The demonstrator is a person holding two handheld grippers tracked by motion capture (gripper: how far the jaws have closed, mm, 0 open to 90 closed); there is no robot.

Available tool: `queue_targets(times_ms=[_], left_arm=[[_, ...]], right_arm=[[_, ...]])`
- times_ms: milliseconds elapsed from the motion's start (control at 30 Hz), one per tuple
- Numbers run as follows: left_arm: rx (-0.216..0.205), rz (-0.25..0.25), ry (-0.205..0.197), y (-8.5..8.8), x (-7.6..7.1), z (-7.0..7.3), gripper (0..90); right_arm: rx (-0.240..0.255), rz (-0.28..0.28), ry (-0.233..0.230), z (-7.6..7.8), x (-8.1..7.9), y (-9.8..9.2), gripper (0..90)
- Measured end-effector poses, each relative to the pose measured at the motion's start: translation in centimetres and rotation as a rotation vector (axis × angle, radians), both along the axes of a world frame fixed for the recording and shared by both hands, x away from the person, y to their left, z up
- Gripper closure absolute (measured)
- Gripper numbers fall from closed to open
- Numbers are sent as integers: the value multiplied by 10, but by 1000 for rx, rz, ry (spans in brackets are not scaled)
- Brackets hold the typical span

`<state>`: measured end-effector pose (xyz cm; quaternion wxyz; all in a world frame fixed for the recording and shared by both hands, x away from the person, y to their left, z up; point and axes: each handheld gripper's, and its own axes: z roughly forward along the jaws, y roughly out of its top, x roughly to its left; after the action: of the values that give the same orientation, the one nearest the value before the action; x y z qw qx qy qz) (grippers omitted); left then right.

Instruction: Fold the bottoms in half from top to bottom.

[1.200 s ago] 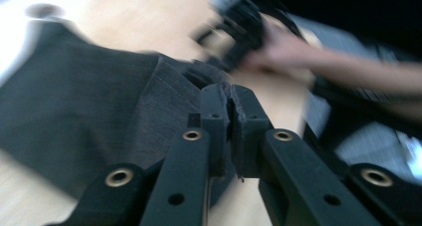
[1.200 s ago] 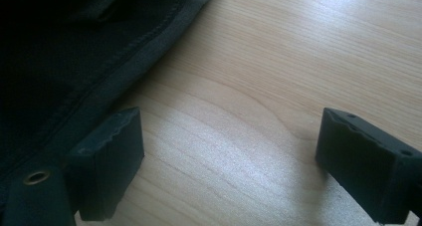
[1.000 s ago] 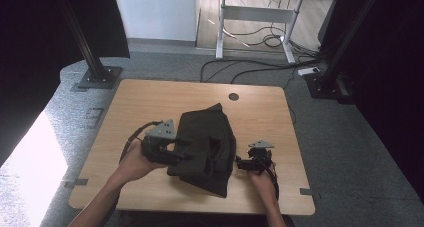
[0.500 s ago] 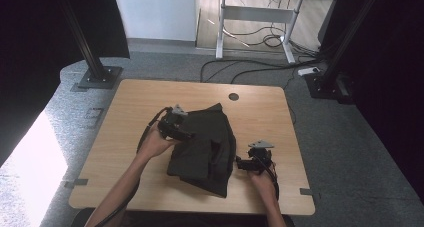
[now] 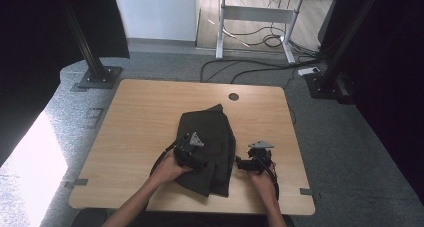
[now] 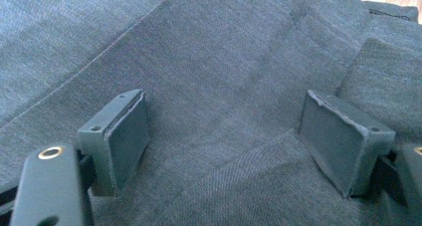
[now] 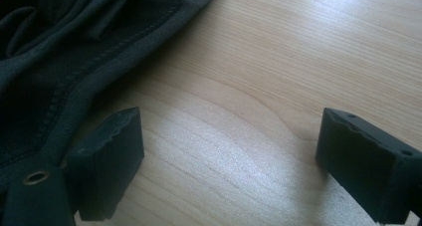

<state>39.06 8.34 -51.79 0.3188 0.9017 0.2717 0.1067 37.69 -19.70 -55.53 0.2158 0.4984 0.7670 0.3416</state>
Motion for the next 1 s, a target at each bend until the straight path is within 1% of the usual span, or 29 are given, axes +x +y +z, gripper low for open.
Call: queue_targets(times_ms=[67,133,233,267,367,467,533,567,633,700,733,800,867,900,933,1000], left_arm=[[-6,-4,-7,1,-1,2,195],[-15,-12,-22,3,-1,9,193],[-56,-22,-28,9,1,25,168],[-58,-24,-39,11,3,30,156],[-44,-17,-77,20,11,46,147],[-53,7,-82,29,21,57,144],[-42,24,-98,35,28,62,136],[-30,39,-113,39,33,64,127],[-29,53,-117,46,40,66,115],[-24,78,-134,56,42,64,102],[-14,90,-144,62,42,62,97],[21,125,-159,75,39,53,74],[48,161,-161,93,35,39,38],[47,186,-149,102,33,32,25],[34,209,-129,112,30,25,16],[1,257,-106,130,25,12,3]], right_arm=[[0,0,0,0,0,0,110],[0,0,0,0,0,0,110],[0,1,0,0,0,0,110],[0,1,0,0,0,0,110],[0,1,0,0,0,0,110],[2,3,-1,0,0,0,114],[4,8,-2,0,0,-1,126],[5,10,0,1,0,-1,135],[6,12,19,3,-1,-3,137],[14,12,14,5,-3,-7,137],[13,11,11,6,-5,-8,135],[0,14,7,8,-8,-13,134],[-13,8,-2,10,-12,-18,134],[-14,9,-6,10,-13,-21,134],[-9,9,-8,10,-15,-24,134],[-3,9,-7,9,-18,-29,134]])
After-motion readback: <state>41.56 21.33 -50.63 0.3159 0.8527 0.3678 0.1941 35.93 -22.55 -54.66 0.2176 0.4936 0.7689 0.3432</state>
